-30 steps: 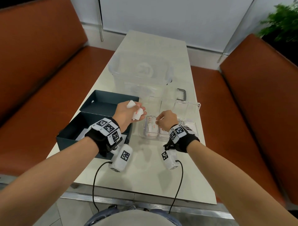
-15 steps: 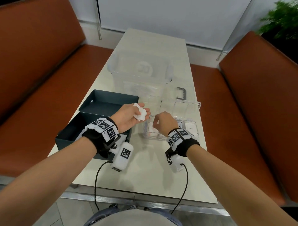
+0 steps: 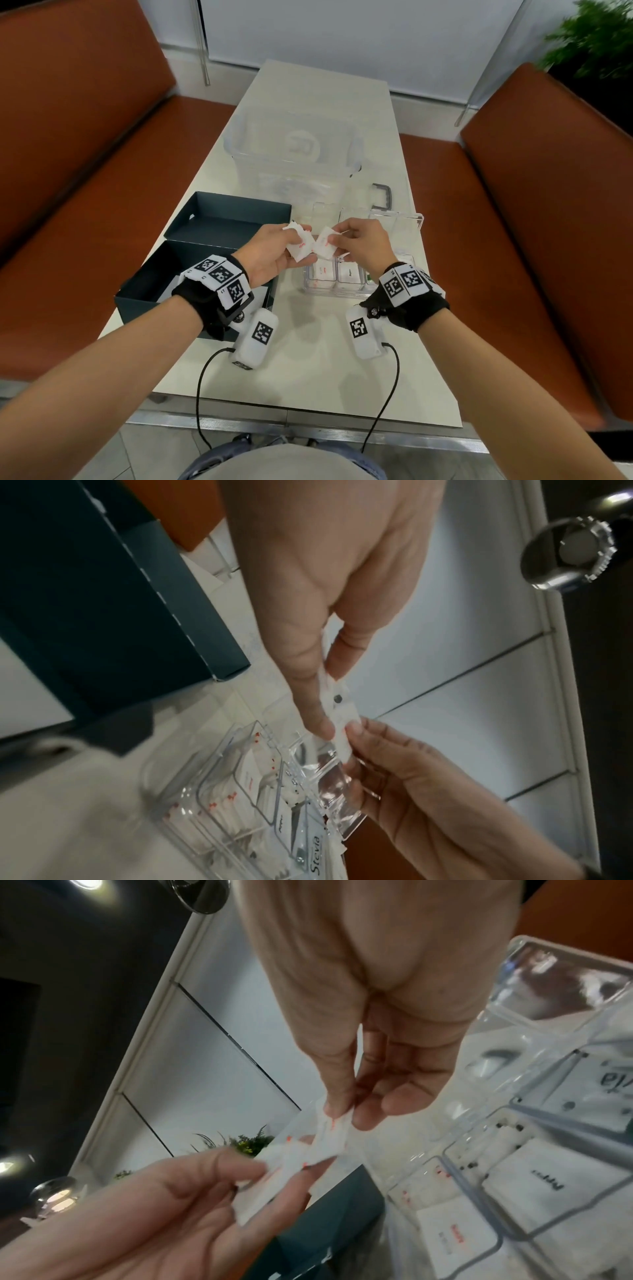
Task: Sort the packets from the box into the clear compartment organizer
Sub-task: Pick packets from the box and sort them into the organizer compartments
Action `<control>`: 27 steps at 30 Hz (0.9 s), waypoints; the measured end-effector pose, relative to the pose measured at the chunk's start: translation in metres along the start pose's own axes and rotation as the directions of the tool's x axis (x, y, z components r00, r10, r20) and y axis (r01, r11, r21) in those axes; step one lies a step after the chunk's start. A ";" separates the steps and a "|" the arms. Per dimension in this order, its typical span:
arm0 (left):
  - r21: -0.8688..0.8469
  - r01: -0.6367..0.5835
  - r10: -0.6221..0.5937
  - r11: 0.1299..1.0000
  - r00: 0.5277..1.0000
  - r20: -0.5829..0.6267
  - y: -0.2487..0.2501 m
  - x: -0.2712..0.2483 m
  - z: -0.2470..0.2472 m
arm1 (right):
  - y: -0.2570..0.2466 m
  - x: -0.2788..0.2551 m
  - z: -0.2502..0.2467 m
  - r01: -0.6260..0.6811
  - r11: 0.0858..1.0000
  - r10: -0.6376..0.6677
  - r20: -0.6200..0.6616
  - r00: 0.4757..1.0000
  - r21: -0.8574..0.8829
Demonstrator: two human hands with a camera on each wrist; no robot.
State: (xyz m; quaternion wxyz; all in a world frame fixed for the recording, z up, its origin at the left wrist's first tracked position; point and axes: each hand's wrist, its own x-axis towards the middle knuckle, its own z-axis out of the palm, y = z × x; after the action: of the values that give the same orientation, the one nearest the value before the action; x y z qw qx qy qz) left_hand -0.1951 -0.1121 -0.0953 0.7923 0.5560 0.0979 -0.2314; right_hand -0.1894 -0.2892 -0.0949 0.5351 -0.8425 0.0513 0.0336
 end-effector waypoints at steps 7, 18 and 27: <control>0.028 -0.115 0.115 0.993 0.993 0.001 -0.005 -0.001 -0.008 | 0.001 -0.004 -0.015 -0.147 0.893 0.105 0.121 0.987 0.426; -0.054 -0.118 0.119 0.991 0.993 0.012 -0.013 0.001 -0.002 | -0.002 -0.013 -0.004 -0.231 0.859 0.159 0.192 0.968 0.457; 0.224 -0.114 0.088 0.968 0.989 0.120 -0.008 0.000 -0.011 | -0.013 -0.002 -0.018 -0.078 0.997 0.080 0.159 0.984 -0.017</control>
State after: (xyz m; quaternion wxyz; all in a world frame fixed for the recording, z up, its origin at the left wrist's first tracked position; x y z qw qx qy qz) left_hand -0.1979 -0.1042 -0.1059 0.7374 0.6349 -0.0016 -0.2305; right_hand -0.1899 -0.3001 -0.0755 0.5311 -0.8374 0.0414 0.1222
